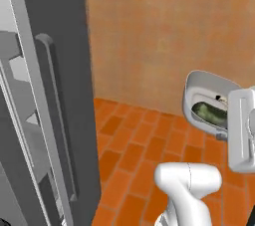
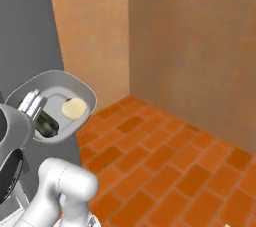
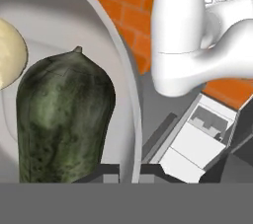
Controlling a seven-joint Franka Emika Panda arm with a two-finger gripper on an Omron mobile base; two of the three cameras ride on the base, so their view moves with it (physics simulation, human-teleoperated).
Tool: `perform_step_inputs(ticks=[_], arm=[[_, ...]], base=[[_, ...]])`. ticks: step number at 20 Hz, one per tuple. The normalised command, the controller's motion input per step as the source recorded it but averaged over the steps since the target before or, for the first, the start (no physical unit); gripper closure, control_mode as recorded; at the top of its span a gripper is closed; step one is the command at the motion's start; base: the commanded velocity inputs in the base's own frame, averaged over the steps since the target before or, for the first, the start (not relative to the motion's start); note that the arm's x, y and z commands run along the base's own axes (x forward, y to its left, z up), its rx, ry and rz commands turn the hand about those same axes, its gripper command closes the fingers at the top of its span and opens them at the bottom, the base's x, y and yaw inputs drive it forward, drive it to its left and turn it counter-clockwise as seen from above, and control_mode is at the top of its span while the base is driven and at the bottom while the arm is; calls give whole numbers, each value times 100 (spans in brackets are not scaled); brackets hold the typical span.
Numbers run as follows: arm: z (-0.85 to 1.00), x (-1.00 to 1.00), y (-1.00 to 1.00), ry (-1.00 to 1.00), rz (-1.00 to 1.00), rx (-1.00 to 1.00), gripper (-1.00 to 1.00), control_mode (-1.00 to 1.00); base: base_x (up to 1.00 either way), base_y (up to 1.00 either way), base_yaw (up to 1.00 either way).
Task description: Take the meat container that has the shrimp and place it on the second highest rack of the freezer. Then take the vegetable container that has the cucumber and mushroom and place it on the highest rack of the freezer.
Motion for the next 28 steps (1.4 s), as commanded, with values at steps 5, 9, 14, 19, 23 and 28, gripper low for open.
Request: perform_step_inputs(ticks=[5, 9, 14, 19, 23, 28], arm=[[0, 0, 0, 0, 0, 0, 100, 100], [0, 0, 0, 0, 0, 0, 100, 100], [0, 0, 0, 0, 0, 0, 100, 100], [0, 0, 0, 0, 0, 0, 100, 100], [0, 0, 0, 0, 0, 0, 100, 100], [0, 0, 0, 0, 0, 0, 100, 100]], base=[[0, 2, 80], [0, 0, 86], [0, 0, 86], [0, 0, 81], [0, -22, 54], [27, -24, 27]])
